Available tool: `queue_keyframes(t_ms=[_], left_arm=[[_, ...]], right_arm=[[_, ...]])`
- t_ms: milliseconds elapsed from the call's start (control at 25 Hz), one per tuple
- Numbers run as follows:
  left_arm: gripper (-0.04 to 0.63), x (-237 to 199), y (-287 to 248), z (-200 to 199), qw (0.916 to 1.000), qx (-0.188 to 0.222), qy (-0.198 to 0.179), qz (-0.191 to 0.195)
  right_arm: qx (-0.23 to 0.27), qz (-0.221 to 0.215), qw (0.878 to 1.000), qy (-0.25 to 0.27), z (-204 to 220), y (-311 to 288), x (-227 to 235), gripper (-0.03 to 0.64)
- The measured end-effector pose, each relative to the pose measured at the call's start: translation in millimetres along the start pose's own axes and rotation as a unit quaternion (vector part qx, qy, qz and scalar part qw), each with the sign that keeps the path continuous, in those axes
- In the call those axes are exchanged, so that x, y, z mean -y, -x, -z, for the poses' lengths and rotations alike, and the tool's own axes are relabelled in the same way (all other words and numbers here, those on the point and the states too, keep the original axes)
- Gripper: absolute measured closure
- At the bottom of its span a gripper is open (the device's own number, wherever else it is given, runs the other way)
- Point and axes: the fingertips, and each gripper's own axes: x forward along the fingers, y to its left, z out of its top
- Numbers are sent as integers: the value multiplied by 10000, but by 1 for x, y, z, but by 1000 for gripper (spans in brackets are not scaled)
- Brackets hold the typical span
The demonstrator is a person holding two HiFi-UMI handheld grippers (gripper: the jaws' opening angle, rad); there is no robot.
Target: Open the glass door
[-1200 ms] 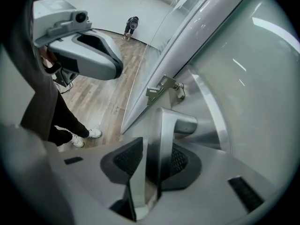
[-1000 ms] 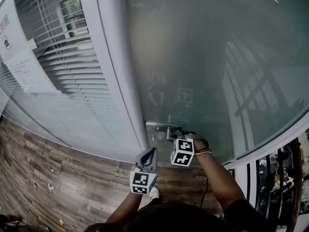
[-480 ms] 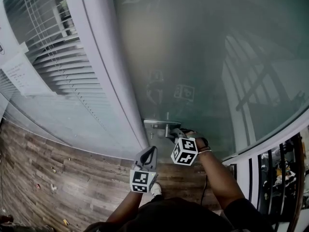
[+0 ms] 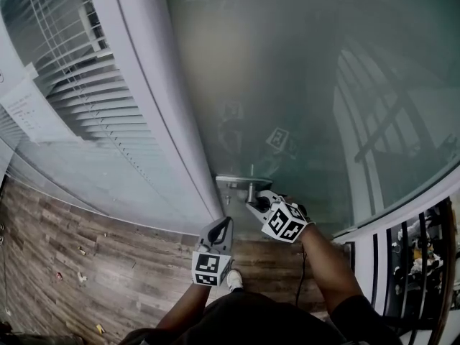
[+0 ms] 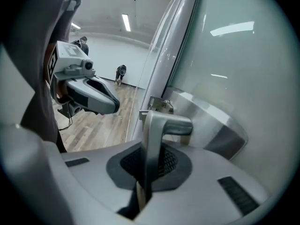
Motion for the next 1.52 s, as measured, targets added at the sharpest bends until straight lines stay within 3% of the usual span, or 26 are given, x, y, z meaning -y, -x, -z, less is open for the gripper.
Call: queue_keyframes(t_ms=[600,800,960,1240,1520], left_arm=[[597,14,-31,-27,9987,342,-98,354],[597,48,-33,-49,9961,506,-299,663],[597,70,-44,-43,9950,553,-402,729],[597,-14,-93,-31,9966,373,-276,685],[597,-19,-151,-45,9984,241,-178,477]], right_arm=[[-198,69,9994,-275,19,-8,32,603],[-249,139,9987,-412,31,12,46,601],[-229,143,9982,-530,54,19,60,601],[-475,495,9950,-728,45,-72,136,601],[-586,757,9907,-963,54,-83,211,602]])
